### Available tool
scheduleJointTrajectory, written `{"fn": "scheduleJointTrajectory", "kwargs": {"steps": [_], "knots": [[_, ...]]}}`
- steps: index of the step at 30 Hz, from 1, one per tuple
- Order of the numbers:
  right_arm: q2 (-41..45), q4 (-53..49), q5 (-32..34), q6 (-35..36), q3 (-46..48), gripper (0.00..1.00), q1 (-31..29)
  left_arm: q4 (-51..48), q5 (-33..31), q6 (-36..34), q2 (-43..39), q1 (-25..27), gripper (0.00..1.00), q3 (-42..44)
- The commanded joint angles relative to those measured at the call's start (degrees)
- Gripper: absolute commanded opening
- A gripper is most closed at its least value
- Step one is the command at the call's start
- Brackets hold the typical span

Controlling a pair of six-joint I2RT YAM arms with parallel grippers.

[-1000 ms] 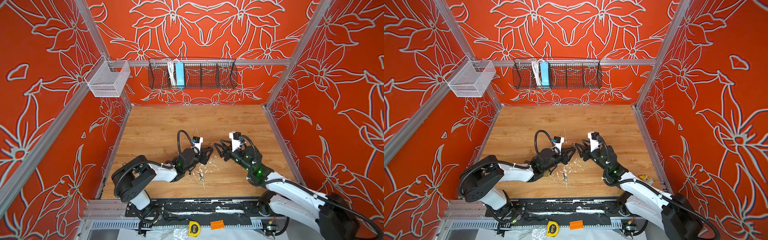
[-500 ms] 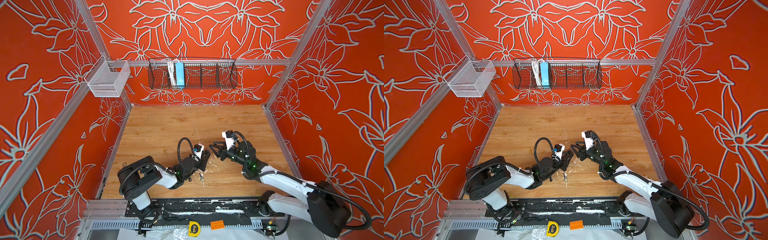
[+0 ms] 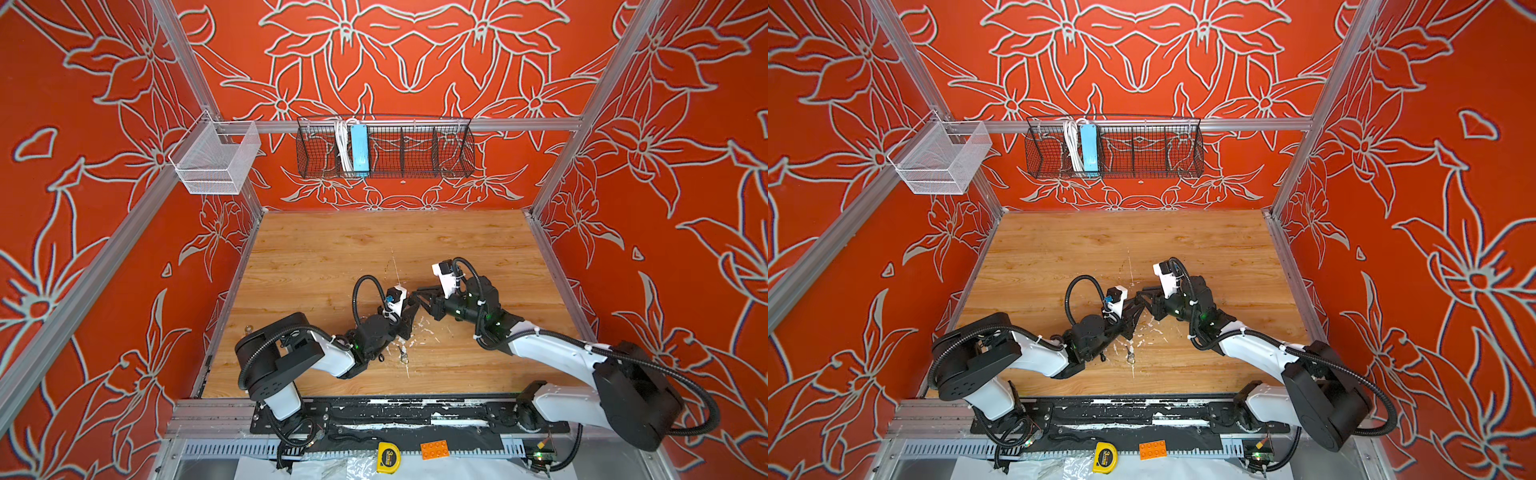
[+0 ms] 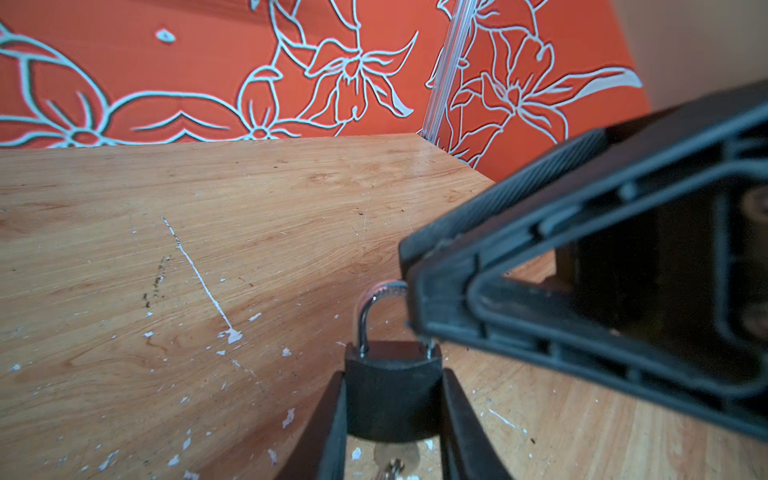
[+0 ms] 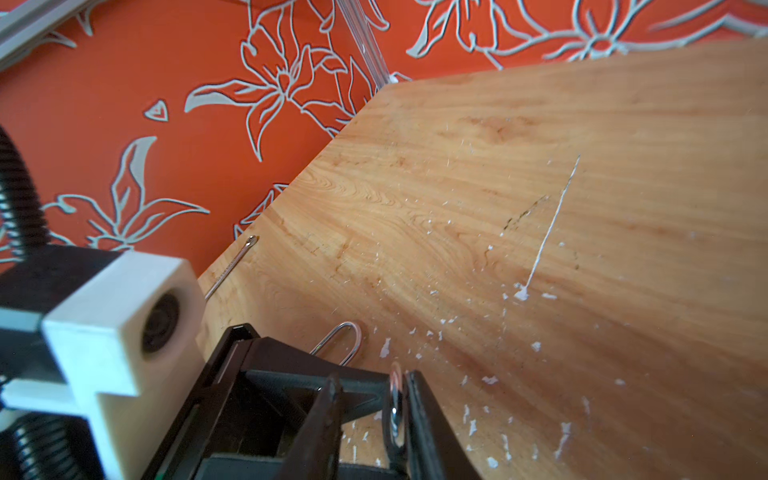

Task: Unlock with the key
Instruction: 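Grasp the shackle with the right gripper while the left gripper opens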

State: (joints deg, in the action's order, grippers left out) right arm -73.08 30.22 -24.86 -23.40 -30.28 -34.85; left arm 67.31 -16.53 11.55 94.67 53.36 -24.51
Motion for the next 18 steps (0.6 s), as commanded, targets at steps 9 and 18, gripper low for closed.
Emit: {"fn": "scheduleJointTrajectory", "kwargs": {"steps": [9, 18], "knots": [[-3.54, -2.9, -1.66, -0.15, -4.26, 0.08, -0.04, 0.99, -3.59, -1.39, -2.13, 0.34, 0.0, -0.23], [-2.79, -1.65, -2.04, 0.72, -3.68, 0.0, -0.04, -2.33, -6.74, 1.27, -2.9, 0.29, 0.0, -0.96]]}}
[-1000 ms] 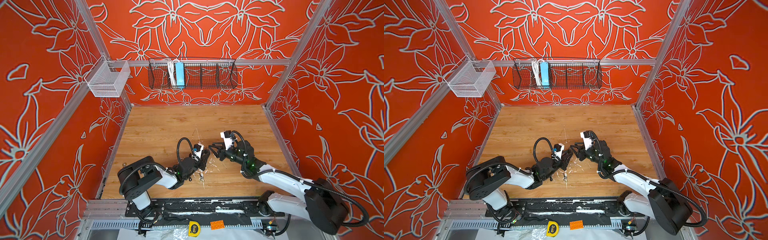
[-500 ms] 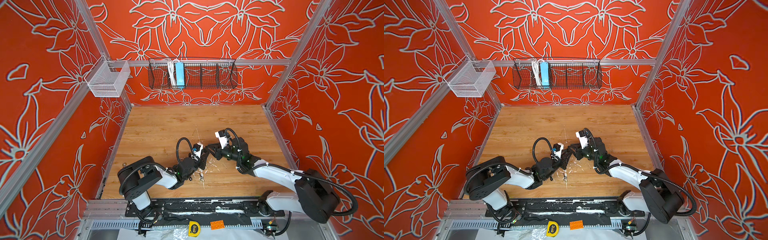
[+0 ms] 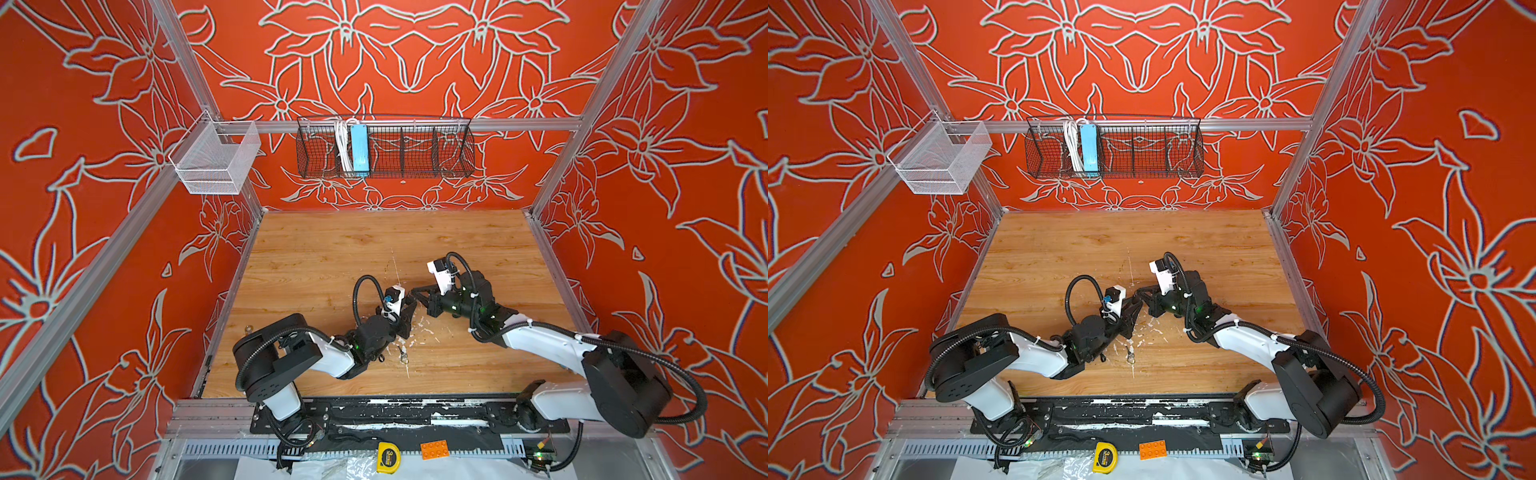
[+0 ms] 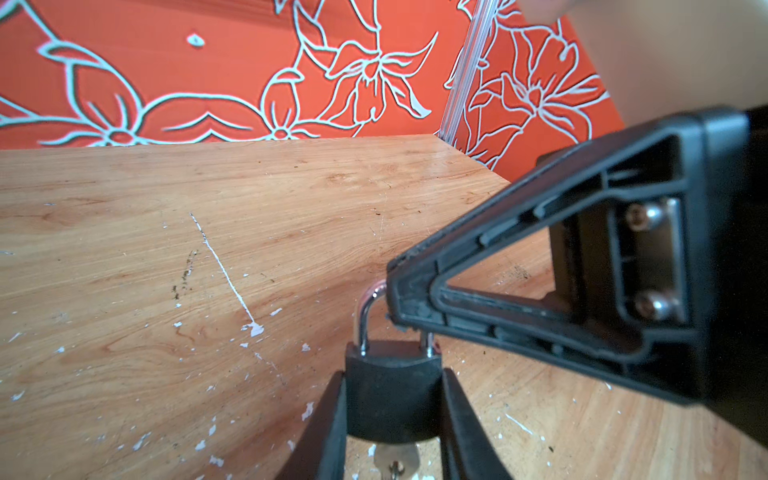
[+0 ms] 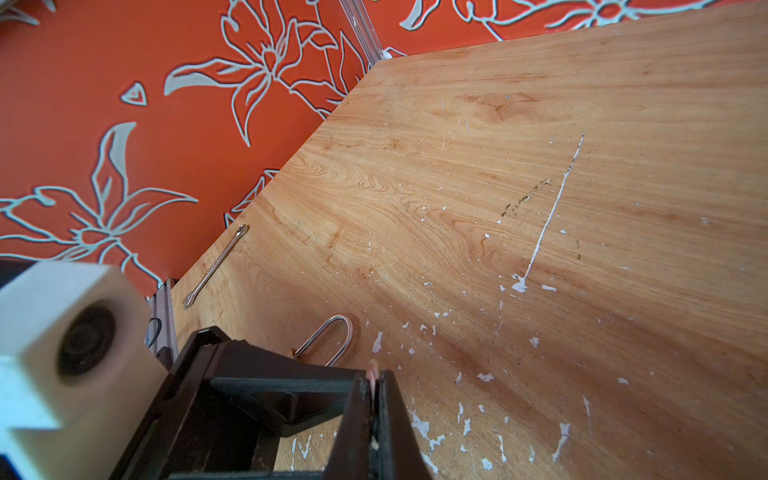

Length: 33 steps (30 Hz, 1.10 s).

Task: Unlock with the key
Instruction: 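Grasp the shackle with the right gripper while the left gripper opens, then close the left gripper on the black padlock body below the right gripper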

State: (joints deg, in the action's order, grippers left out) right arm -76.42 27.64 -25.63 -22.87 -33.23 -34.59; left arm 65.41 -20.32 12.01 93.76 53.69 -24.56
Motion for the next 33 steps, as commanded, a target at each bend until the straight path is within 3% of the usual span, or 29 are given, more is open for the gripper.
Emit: {"fn": "scheduleJointTrajectory", "kwargs": {"steps": [1, 3, 5, 8, 13, 16, 18, 23, 26, 33], "knots": [[0.63, 0.86, -1.56, 0.28, -0.82, 0.0, -0.3, -1.14, -2.93, 0.83, -2.3, 0.01, 0.08, -1.09], [1.36, 1.23, -1.41, 0.42, -0.36, 0.0, -0.16, -3.11, -1.28, -0.94, -2.5, -0.16, 0.3, -2.0], [2.97, 2.92, -1.09, 0.04, 1.01, 0.0, 0.53, -5.21, 2.13, -5.11, -2.79, -0.3, 0.44, -2.76], [6.23, 7.02, -0.95, -1.18, 4.25, 0.0, 2.99, -10.16, 13.42, -12.64, -5.55, -1.99, 0.69, -3.3], [8.51, 12.48, -2.75, -2.25, 7.4, 0.0, 6.03, -28.29, 29.25, -17.04, -19.85, -8.22, 0.89, -3.79], [8.55, 17.42, -5.74, -1.88, 9.28, 0.0, 6.42, -31.62, 42.32, -16.74, -27.99, -15.11, 0.9, -1.38], [8.98, 20.73, -9.01, -0.53, 10.4, 0.0, 6.38, -30.45, 46.79, -16.67, -31.13, -17.26, 0.89, 0.55], [8.35, 24.7, -20.08, 2.02, 9.57, 0.0, 6.39, -38.3, 62.58, -19.04, -28.49, -19.68, 0.82, -4.48], [7.74, 26.93, -22.63, 2.38, 9.76, 0.0, 6.38, -38.08, 67.23, -18.14, -26.65, -21.45, 0.77, -5.03], [8.5, 27.84, -26.16, 2.19, 9.64, 0.0, 6.33, -35.57, 69.02, -15.64, -24.28, -23.0, 0.69, -5.32]]}}
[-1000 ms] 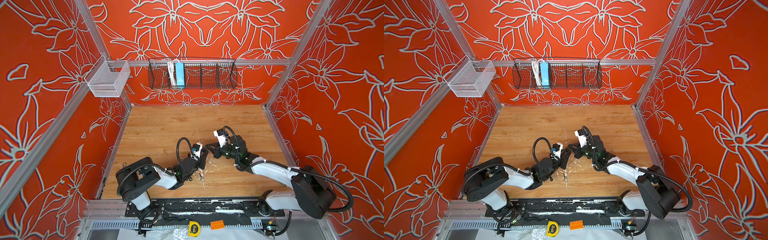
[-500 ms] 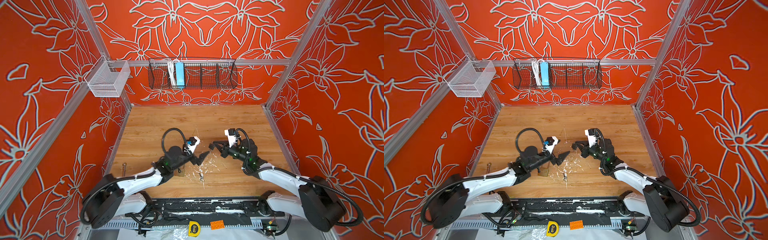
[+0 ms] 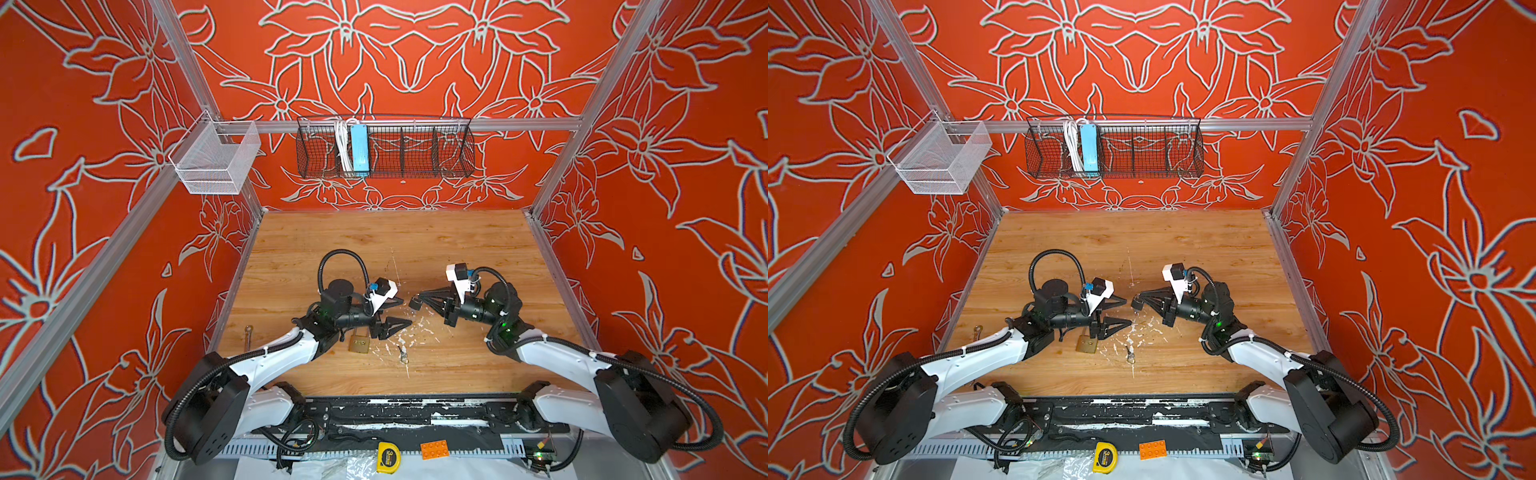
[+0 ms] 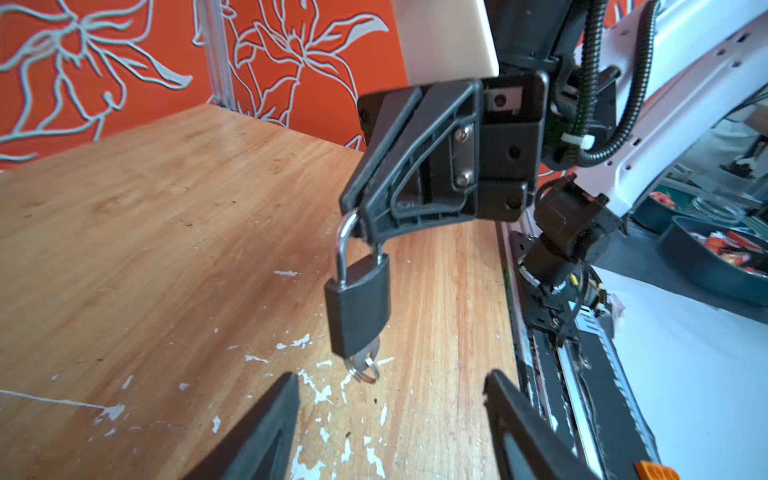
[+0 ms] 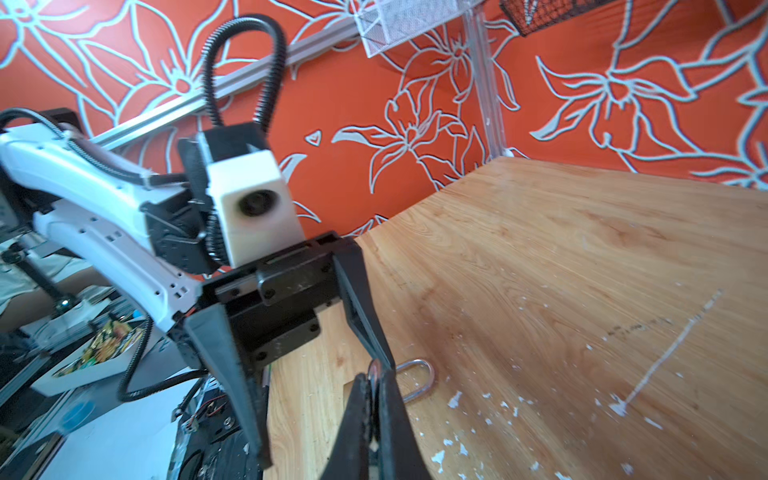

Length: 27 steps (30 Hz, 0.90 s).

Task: Unlock with the key
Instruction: 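Close the left gripper on the black padlock body below the right gripper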

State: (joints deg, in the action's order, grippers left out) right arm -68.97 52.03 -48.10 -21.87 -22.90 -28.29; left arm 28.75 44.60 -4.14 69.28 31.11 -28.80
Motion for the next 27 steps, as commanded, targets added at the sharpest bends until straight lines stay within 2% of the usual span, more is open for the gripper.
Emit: {"fn": "scheduleJointTrajectory", "kwargs": {"steps": [1, 9, 12, 18, 21, 23, 27], "knots": [[1.39, 2.85, -4.08, 1.45, -0.81, 0.0, -0.03, 1.2, 4.43, 0.7, 0.34, -0.44, 0.68, -1.15], [-1.05, 2.59, -7.37, 1.05, -2.74, 0.0, -1.64, 5.26, 4.06, 2.58, 1.12, -0.53, 0.6, -0.22], [-0.83, 0.4, -7.07, 2.63, -3.22, 0.0, -2.7, 9.44, 5.16, 4.43, 3.13, -0.53, 0.56, 0.4], [-0.44, -2.3, -5.84, 4.8, -3.54, 0.0, -3.64, 10.15, 5.65, 4.46, 3.07, -0.53, 0.46, 0.57], [-0.49, -2.17, -6.13, 4.28, -3.69, 0.0, -3.62, 10.02, 6.3, 4.31, 3.28, -0.53, 0.32, 0.29], [0.43, -3.37, -5.07, 5.13, -3.56, 0.0, -3.74, 10.09, 7.05, 4.49, 3.85, -0.53, 0.26, -0.02], [2.46, -5.59, -3.11, 6.43, -3.18, 0.0, -3.7, 10.11, 8.12, 4.92, 4.47, -0.53, 0.21, -0.51]]}}
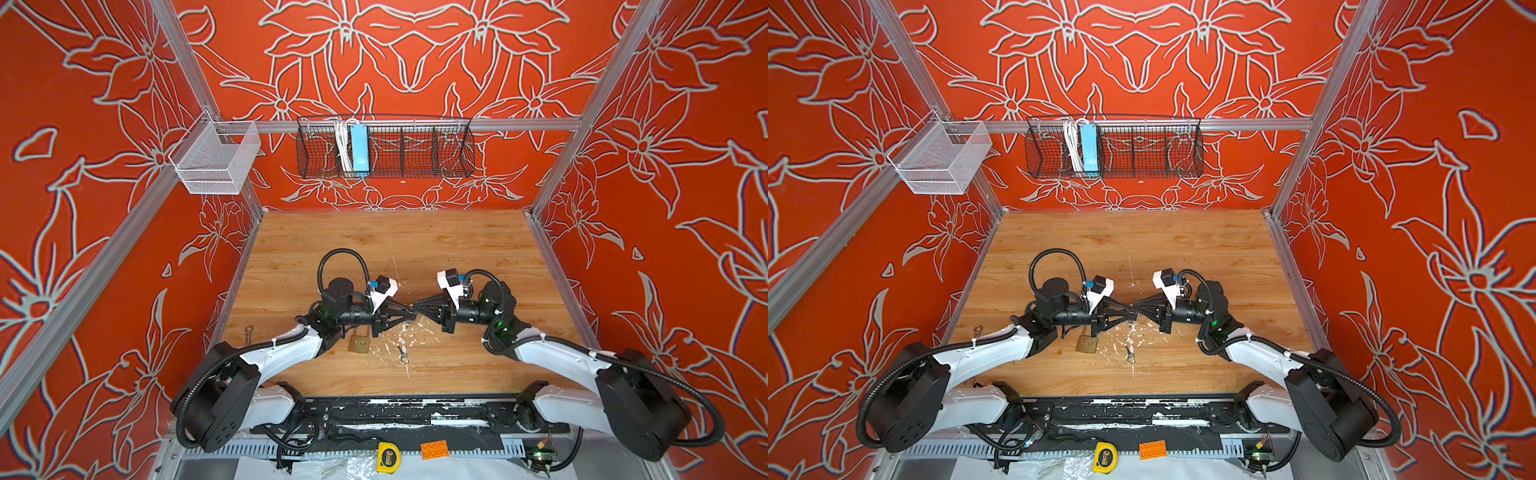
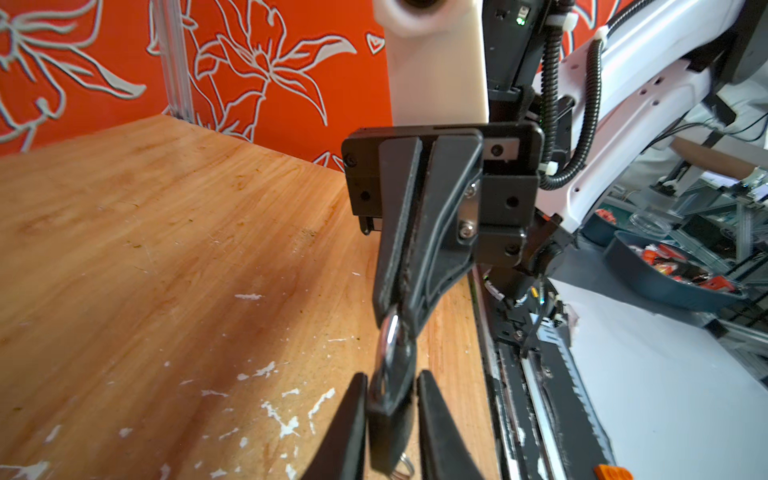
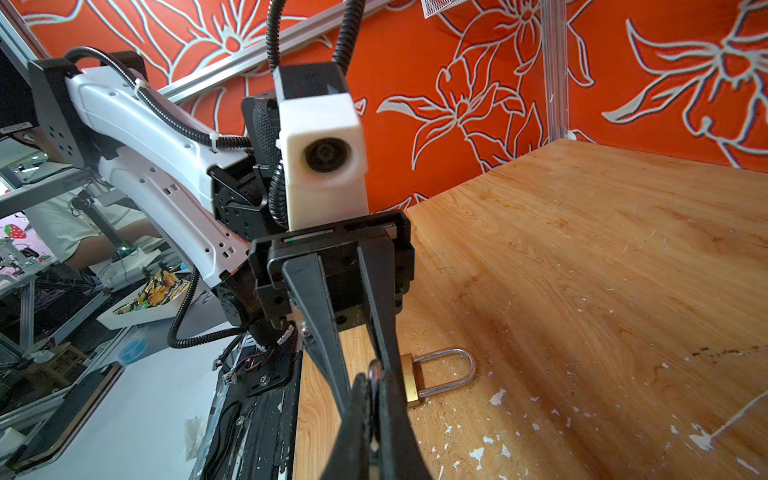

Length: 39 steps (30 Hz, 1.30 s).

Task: Unlock with the key
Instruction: 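Close the left gripper on the black padlock body below the right gripper, then open the right gripper off the shackle and draw it back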

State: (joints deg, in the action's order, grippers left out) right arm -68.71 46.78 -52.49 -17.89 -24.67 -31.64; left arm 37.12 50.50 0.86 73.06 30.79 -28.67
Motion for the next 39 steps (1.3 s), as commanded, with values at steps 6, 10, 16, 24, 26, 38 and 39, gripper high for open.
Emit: {"fn": "scheduleJointTrajectory", "kwargs": {"steps": [6, 10, 16, 24, 26, 38, 39], "knots": [[1.23, 1.33, 2.36, 1.1, -1.17, 0.0, -0.37, 0.56, 2.88, -0.29, 1.26, -0.2, 0.28, -1.35], [1.51, 1.6, 3.15, 0.75, -0.91, 0.0, -0.39, 2.31, 3.79, 1.19, 3.2, -0.2, 0.29, -1.75], [1.67, 1.16, 4.0, 1.16, -0.82, 0.0, -0.35, 6.16, 3.04, 3.17, 3.37, -0.2, 0.16, -0.61], [1.67, 0.8, 3.86, 1.14, -0.92, 0.0, -0.42, 8.8, 3.98, 5.33, 4.12, -0.2, 0.29, -0.5], [2.03, 0.33, 4.27, 1.49, -0.83, 0.0, -0.36, 9.55, 4.25, 6.02, 3.96, -0.18, 0.3, -0.35], [3.37, -0.54, 6.11, 1.95, -0.33, 0.0, -0.4, 10.39, 4.84, 6.86, 5.18, -0.2, 0.08, -0.69], [3.78, -0.56, 7.12, 2.3, -0.01, 0.0, -0.36, 10.13, 4.95, 6.78, 5.05, -0.2, 0.2, -0.69]]}}
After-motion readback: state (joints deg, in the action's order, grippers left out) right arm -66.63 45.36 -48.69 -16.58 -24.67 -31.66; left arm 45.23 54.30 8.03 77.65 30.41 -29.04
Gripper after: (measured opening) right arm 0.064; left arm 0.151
